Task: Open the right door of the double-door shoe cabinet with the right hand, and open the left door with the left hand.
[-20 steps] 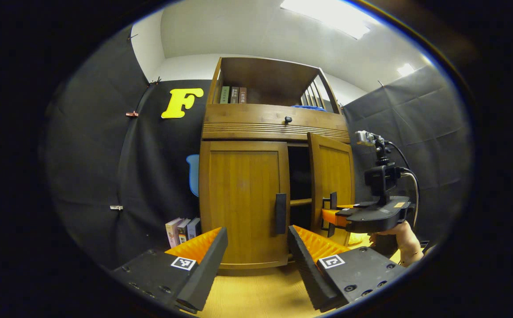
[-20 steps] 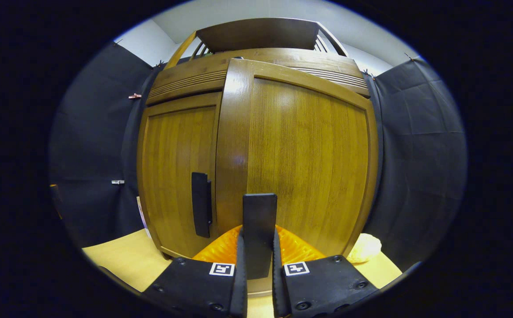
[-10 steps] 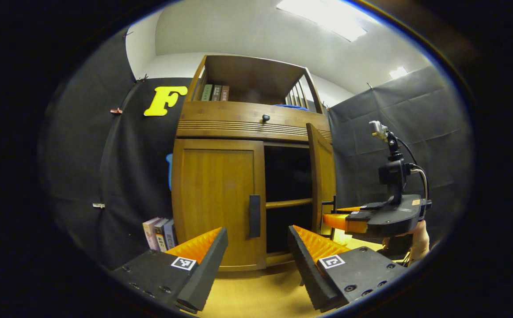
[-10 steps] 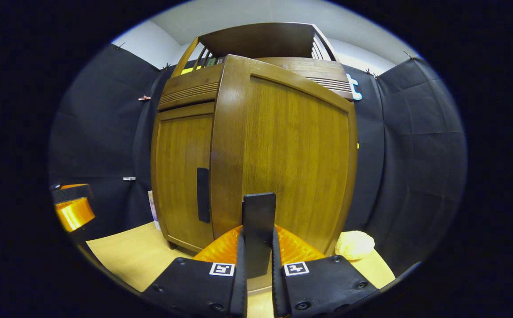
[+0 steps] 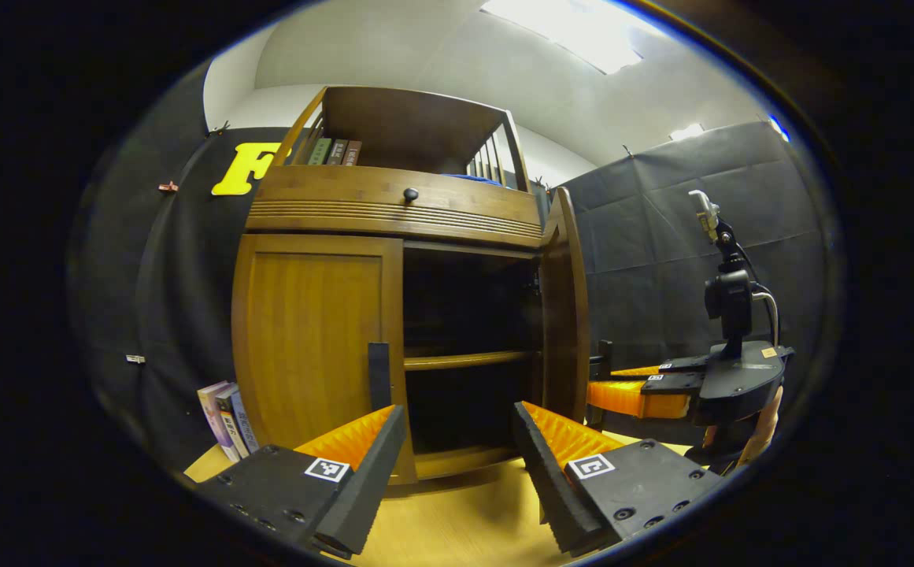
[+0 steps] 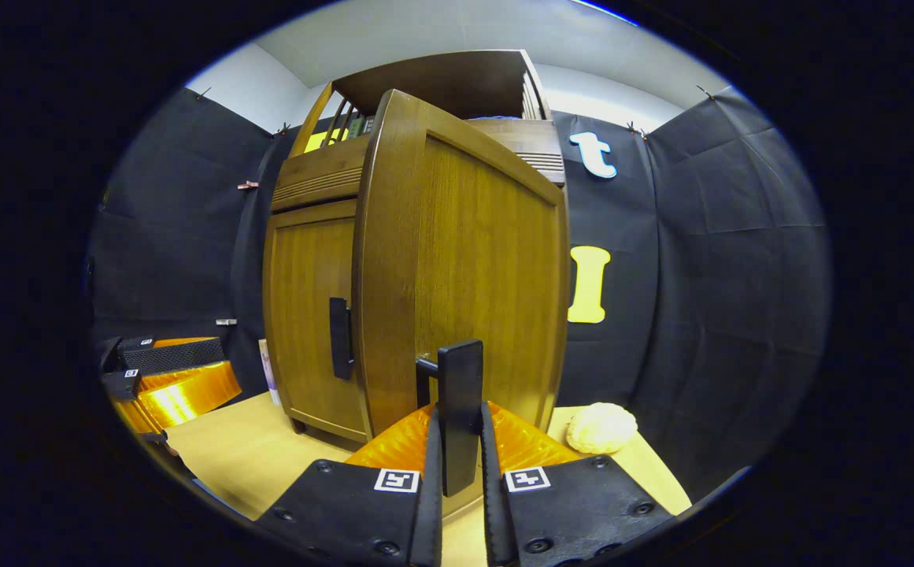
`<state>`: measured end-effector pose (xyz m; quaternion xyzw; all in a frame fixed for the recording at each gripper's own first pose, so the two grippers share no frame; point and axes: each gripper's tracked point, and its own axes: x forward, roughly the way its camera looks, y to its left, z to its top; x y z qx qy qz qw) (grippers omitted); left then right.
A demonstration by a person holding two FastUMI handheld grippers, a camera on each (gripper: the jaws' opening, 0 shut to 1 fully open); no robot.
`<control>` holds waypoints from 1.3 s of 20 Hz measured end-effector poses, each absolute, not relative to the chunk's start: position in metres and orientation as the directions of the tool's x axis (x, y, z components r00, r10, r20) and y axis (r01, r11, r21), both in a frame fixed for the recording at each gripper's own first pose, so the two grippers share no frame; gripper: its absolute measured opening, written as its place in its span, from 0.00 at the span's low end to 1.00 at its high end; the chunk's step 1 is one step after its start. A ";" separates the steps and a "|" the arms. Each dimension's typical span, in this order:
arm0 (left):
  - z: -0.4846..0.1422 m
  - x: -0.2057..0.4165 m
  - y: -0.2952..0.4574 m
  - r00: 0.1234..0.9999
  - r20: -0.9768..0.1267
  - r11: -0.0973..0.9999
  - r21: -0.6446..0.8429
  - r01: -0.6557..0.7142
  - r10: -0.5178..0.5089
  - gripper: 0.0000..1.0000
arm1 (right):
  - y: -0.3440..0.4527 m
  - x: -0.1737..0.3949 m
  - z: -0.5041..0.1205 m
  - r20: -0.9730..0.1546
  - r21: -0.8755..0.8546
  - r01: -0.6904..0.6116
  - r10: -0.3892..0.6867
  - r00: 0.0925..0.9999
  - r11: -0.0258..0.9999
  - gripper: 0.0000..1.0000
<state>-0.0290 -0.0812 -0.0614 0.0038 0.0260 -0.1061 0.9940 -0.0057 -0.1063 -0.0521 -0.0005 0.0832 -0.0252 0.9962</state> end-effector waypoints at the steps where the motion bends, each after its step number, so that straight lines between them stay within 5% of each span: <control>1: -0.062 -0.027 -0.088 0.974 -0.052 0.975 -0.001 0.222 -0.222 0.86 | -0.113 -0.009 -0.051 -0.168 -0.004 0.057 -0.057 0.984 0.998 0.25; 8: -0.071 -0.013 -0.124 0.958 -0.058 0.960 -0.028 0.280 -0.281 0.86 | -0.171 -0.028 -0.051 -0.175 -0.040 0.166 -0.170 0.970 0.985 0.25; 10: -0.073 -0.007 -0.130 0.956 -0.058 0.957 -0.038 0.286 -0.288 0.87 | -0.187 -0.035 -0.047 -0.167 -0.043 0.190 -0.195 0.966 0.981 0.10; 11: -0.074 -0.005 -0.134 0.955 -0.059 0.956 -0.043 0.289 -0.291 0.87 | -0.192 -0.038 -0.044 -0.167 -0.035 0.195 -0.198 0.966 0.980 0.19; 20: -0.085 0.014 -0.114 0.975 -0.087 0.978 -0.048 0.202 -0.205 0.87 | -0.245 -0.068 -0.034 -0.131 -0.069 0.312 -0.319 0.939 0.947 0.19; 22: -0.084 0.020 -0.101 0.983 -0.081 0.986 -0.037 0.165 -0.167 0.86 | -0.254 -0.075 -0.027 -0.105 -0.094 0.348 -0.357 0.928 0.933 0.10; 23: -0.084 0.023 -0.095 0.986 -0.076 0.989 -0.035 0.143 -0.146 0.87 | -0.251 -0.078 -0.025 -0.102 -0.086 0.336 -0.344 0.933 0.938 0.17; 25: -0.086 0.030 -0.087 0.990 -0.079 0.993 -0.032 0.117 -0.120 0.86 | -0.242 -0.082 -0.027 -0.118 -0.058 0.318 -0.322 0.939 0.946 0.11; 26: -0.088 0.033 -0.083 0.991 -0.081 0.994 -0.028 0.109 -0.111 0.85 | -0.239 -0.084 -0.026 -0.116 -0.064 0.317 -0.322 0.939 0.946 0.18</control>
